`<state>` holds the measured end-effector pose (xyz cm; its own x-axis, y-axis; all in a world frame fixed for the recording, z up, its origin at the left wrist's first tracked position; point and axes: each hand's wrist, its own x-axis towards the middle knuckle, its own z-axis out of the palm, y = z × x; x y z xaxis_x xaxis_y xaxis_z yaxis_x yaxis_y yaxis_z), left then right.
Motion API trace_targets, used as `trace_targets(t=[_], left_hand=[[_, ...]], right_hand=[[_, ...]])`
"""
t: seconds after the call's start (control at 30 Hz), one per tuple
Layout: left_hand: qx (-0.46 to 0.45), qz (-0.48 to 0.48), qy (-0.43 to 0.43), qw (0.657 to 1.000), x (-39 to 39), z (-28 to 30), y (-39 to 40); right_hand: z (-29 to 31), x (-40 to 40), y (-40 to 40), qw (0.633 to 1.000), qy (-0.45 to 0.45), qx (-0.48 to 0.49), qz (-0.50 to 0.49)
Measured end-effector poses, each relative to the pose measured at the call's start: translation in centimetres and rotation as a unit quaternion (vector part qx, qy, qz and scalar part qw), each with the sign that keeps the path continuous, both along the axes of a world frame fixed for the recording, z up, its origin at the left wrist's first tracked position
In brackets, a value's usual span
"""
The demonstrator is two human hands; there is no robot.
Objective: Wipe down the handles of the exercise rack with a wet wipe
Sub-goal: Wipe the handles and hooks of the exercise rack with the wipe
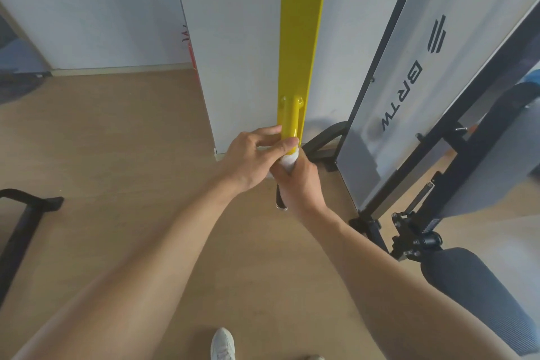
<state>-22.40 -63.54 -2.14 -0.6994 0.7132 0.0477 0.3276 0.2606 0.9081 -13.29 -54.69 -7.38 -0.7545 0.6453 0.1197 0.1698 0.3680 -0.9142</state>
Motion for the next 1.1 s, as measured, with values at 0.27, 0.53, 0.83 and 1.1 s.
trace_targets(t=[0.27,0.53,0.83,1.1], left_hand=[[-0.015,-0.013,-0.003,1.0,-0.7,0.0,-0.8],[-0.002,0.0,0.003,1.0,-0.6,-0.5,-0.8],[0.003,-0.019,0.012,1.0,-1.2,-0.1,-0.9],[-0.006,-0.029,0.031,0.999,-0.9,0.1,-0.7]], right_hand=[[-4.0,2.7,-0.7,0.99,0.015,0.064,0.122],[-4.7,1.5,-1.8,0.998,0.019,0.045,0.028],[0.6,-0.7,-1.7,0.995,0.079,-0.036,-0.054],[-6.1,1.3,-1.6,0.989,-0.12,-0.089,0.005]])
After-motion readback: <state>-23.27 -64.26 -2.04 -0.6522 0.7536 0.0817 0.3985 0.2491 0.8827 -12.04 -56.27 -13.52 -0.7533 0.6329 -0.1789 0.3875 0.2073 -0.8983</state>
